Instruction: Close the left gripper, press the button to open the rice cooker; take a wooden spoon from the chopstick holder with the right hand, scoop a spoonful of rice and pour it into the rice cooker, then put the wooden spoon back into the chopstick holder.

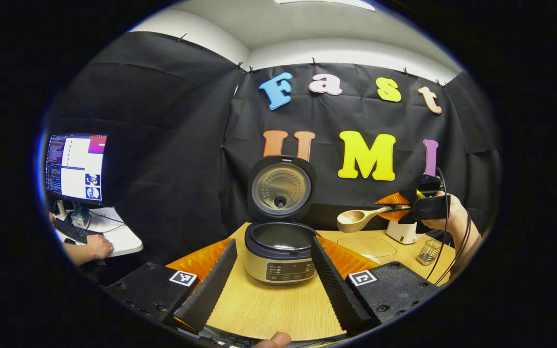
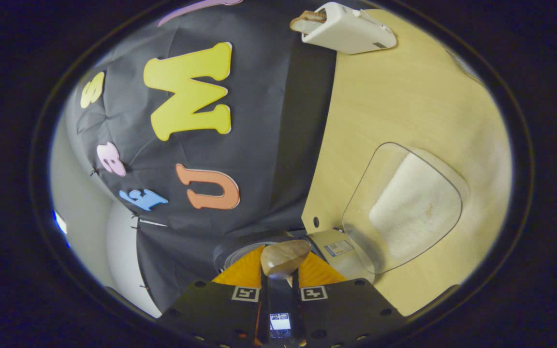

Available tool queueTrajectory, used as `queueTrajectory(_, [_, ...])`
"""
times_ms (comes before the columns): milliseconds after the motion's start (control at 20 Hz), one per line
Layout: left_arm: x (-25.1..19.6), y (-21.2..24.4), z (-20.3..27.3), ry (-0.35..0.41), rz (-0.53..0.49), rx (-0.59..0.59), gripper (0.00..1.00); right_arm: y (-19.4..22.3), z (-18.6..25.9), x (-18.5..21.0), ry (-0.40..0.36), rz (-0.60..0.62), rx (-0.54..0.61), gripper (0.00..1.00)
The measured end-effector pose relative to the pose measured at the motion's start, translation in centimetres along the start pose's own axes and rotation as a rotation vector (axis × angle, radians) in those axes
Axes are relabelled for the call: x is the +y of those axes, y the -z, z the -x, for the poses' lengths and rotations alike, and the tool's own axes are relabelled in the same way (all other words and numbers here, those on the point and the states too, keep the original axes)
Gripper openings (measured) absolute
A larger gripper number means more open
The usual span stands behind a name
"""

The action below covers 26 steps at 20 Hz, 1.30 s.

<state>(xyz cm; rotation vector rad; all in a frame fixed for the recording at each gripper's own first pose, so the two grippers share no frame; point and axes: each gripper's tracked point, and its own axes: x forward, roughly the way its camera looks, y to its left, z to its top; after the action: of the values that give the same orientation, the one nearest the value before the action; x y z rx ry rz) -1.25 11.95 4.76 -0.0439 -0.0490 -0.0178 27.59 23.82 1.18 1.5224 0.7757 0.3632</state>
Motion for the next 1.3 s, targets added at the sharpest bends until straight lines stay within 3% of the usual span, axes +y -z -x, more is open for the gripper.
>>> queueTrajectory(250, [1.3,1.2,-0.2,0.004,0.011,0.036,0.98,4.1,-3.0,1.5,0.014,0.036,0.043,0.16])
queueTrajectory(450, [2.5,1.2,-0.2,-0.017,0.027,0.037,0.98,7.5,-6.7,1.4,0.091,0.117,0.049,0.16])
queueTrajectory(800, [3.3,1.1,0.1,0.000,0.055,0.032,1.00,13.6,-12.8,2.0,0.242,0.415,0.051,0.16])
queueTrajectory(1100, [4.5,1.5,-0.1,-0.022,0.075,0.041,0.98,14.7,-14.5,2.6,0.332,0.672,0.008,0.16])
queueTrajectory(1300, [2.7,1.5,-0.1,0.040,0.079,0.047,1.00,14.2,-15.6,3.3,0.371,0.867,-0.029,0.16])
